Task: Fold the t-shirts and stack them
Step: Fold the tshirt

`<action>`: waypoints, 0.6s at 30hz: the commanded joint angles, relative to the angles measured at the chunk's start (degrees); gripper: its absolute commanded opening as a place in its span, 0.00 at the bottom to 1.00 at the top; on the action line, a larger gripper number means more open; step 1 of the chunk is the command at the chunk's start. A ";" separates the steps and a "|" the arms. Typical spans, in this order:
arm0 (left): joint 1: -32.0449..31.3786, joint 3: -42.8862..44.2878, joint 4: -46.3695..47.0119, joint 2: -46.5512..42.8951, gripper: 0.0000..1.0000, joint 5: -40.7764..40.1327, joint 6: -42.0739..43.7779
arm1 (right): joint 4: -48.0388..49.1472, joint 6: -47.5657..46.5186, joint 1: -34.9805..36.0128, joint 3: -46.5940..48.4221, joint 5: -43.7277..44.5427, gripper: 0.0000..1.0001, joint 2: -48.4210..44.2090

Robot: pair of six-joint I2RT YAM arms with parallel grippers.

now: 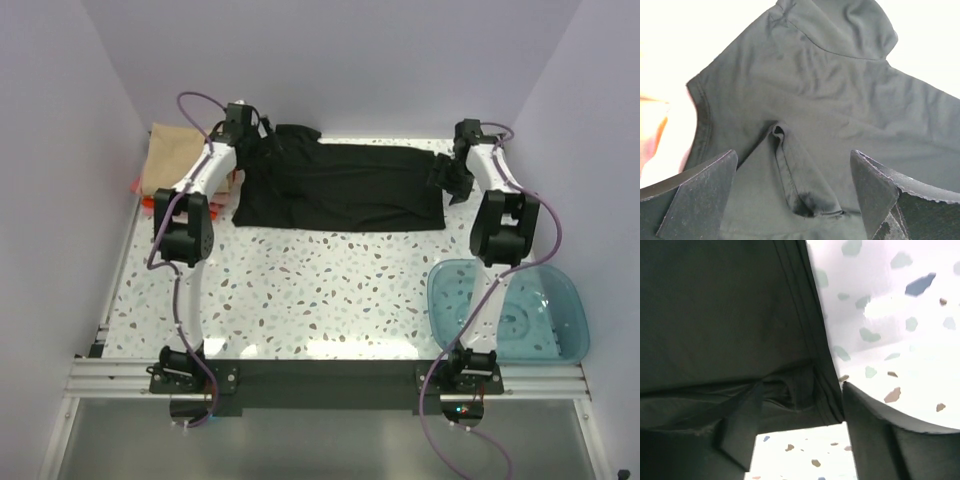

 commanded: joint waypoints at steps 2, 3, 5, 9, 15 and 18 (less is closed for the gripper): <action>0.84 -0.05 0.04 -4.09 1.00 4.29 1.07 | 6.10 -0.74 0.10 -5.41 -3.87 0.82 -9.04; 0.84 -4.51 0.30 -7.06 1.00 4.46 1.25 | 6.64 -1.96 0.10 -7.35 -4.75 0.91 -10.36; 0.66 -9.98 1.09 -10.59 1.00 4.82 1.69 | 7.52 -2.41 0.97 -12.89 -6.69 0.99 -13.87; -2.05 -29.63 7.06 -22.61 1.00 5.08 0.73 | 9.63 -3.73 5.70 -20.98 -6.61 0.99 -17.40; -5.49 -37.43 10.41 -25.20 1.00 4.38 -1.47 | 11.39 -1.98 11.17 -20.83 -5.72 0.99 -14.79; -5.58 -35.07 10.32 -22.31 1.00 5.34 -1.74 | 11.66 -1.28 11.79 -18.19 -6.51 0.99 -11.53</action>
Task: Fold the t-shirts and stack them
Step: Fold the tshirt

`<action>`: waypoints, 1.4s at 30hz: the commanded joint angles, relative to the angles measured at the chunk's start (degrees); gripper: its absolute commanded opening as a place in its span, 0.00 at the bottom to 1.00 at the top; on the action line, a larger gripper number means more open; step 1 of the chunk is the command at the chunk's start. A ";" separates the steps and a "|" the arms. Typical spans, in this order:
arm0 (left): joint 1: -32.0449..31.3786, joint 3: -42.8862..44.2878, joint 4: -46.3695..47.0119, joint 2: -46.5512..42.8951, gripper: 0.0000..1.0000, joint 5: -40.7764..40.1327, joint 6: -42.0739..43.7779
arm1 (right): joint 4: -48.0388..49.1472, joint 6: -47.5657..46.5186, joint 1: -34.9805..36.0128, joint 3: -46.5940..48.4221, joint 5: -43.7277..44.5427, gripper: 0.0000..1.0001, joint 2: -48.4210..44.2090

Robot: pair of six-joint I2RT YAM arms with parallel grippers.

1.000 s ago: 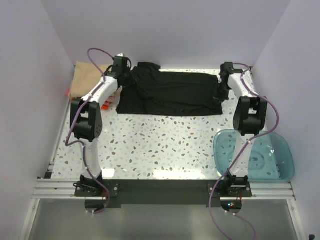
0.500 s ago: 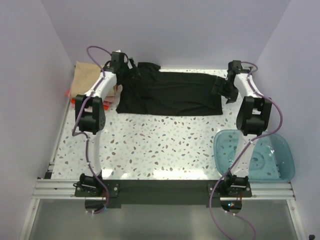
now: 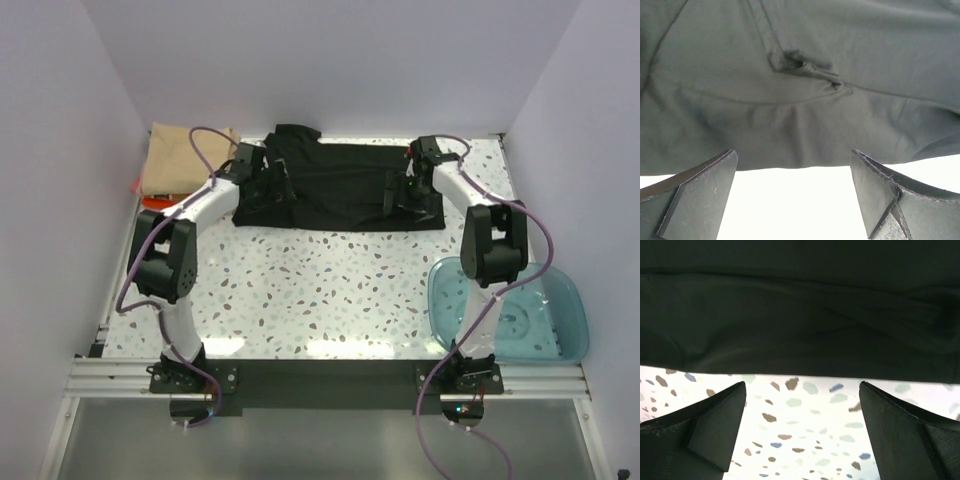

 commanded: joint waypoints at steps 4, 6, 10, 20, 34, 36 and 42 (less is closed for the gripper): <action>0.61 5.55 5.28 5.50 1.00 4.22 -1.08 | 2.50 1.57 -0.71 6.14 -0.08 0.99 5.40; 0.60 7.56 5.19 7.60 1.00 4.92 -1.25 | 2.06 1.75 -0.71 7.80 -0.26 0.99 6.46; 0.60 10.30 5.28 10.07 1.00 5.45 -1.34 | 2.59 2.89 -0.80 9.74 0.44 0.99 8.92; 0.87 18.11 5.54 16.92 1.00 5.98 -1.52 | 10.06 7.11 -1.50 20.37 9.40 0.99 14.37; 0.69 18.74 9.86 19.83 1.00 9.94 -3.19 | 15.16 5.44 -2.03 -1.49 9.76 0.99 -2.14; 0.69 19.44 9.68 20.62 1.00 9.24 -3.19 | 14.63 5.53 -2.03 -3.60 9.94 0.99 -3.02; 0.87 24.97 9.50 24.66 1.00 9.85 -2.31 | 14.89 5.44 -2.12 -7.12 9.41 0.99 -5.30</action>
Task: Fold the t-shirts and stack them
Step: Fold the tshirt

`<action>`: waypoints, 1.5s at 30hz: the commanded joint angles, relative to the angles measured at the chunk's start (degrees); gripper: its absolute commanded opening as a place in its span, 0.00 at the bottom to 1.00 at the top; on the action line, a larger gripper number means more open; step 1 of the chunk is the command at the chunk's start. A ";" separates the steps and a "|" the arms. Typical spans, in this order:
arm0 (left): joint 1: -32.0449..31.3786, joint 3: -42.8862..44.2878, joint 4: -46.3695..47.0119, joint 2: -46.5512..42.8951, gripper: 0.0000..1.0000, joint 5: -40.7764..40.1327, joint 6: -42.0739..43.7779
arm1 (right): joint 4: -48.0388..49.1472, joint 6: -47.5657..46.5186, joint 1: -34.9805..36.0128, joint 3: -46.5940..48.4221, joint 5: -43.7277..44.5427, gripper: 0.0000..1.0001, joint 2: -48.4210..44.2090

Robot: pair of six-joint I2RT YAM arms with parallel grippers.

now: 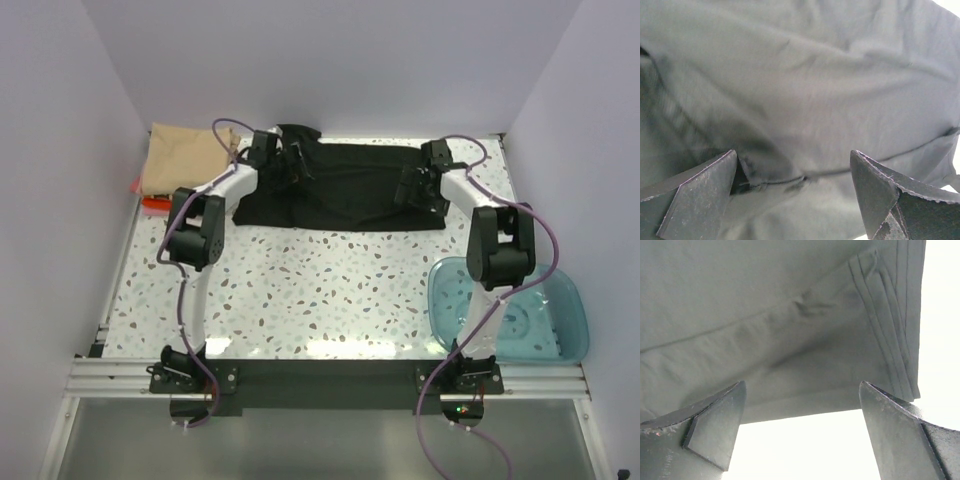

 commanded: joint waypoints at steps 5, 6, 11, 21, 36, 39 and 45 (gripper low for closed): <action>0.41 14.75 3.30 8.49 1.00 0.47 0.12 | 2.29 -0.53 0.04 -3.12 -0.52 0.99 -5.36; 0.50 16.44 3.73 9.46 1.00 -0.23 0.12 | 2.28 -0.70 -0.04 -3.29 0.01 0.99 -5.71; 1.11 23.47 10.77 13.86 1.00 -2.50 -1.12 | 0.88 -2.02 -0.04 -3.12 1.42 0.99 -6.42; -0.38 2.69 12.18 -7.20 1.00 -5.74 5.21 | 1.49 -4.75 -0.04 -5.93 -1.75 0.99 -8.00; -3.11 -14.74 4.52 -15.84 1.00 -6.48 0.73 | 1.93 -4.49 0.04 -5.93 -3.59 0.99 -4.66; -3.11 -14.49 4.71 -13.91 1.00 -6.21 -0.06 | 2.02 -4.75 0.04 -5.67 -3.85 0.99 -4.40; -3.19 -11.50 4.62 -8.82 1.00 -6.12 -1.55 | 1.93 -5.19 0.04 -5.31 -3.94 0.99 -3.25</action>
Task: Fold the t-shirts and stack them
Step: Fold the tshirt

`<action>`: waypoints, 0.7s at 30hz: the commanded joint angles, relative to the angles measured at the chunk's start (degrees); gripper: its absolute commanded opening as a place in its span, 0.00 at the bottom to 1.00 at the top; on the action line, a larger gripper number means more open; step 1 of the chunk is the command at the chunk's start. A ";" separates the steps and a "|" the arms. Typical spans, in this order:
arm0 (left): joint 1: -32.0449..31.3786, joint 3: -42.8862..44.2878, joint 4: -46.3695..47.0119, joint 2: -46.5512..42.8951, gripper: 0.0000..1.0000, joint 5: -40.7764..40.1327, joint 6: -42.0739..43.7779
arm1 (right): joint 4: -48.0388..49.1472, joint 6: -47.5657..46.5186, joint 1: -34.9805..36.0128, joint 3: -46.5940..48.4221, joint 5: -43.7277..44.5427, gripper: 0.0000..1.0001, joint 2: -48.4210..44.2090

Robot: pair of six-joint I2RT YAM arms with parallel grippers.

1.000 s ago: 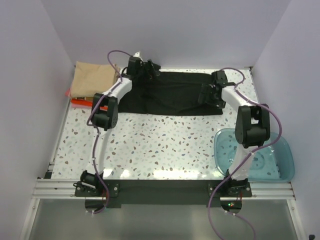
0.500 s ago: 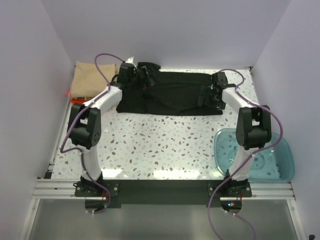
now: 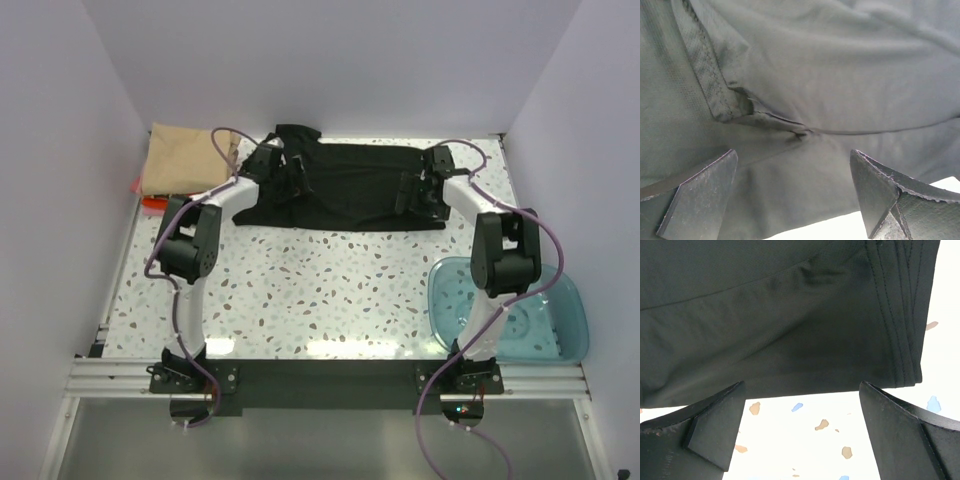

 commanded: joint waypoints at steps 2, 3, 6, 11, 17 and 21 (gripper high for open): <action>-0.07 5.89 -0.74 4.07 1.00 1.13 -1.69 | 1.38 -0.86 0.04 0.22 -1.21 0.99 1.07; -0.16 6.59 -0.31 4.68 1.00 1.40 -1.69 | 1.47 -0.95 0.13 0.13 -1.04 0.99 1.16; -0.24 9.05 0.83 6.79 1.00 0.44 -2.13 | 1.65 -1.04 -0.04 0.04 -0.51 0.99 1.86; -0.24 17.39 1.37 12.33 1.00 -1.23 -1.95 | 1.39 -0.69 -0.13 0.13 -1.03 0.99 3.01; -0.07 36.46 0.92 24.63 1.00 1.64 -0.46 | 0.33 -1.21 -0.04 0.57 -0.77 0.99 2.22; -1.47 39.56 7.51 25.26 1.00 2.81 2.78 | 0.51 -2.00 0.04 0.57 -0.59 0.99 0.55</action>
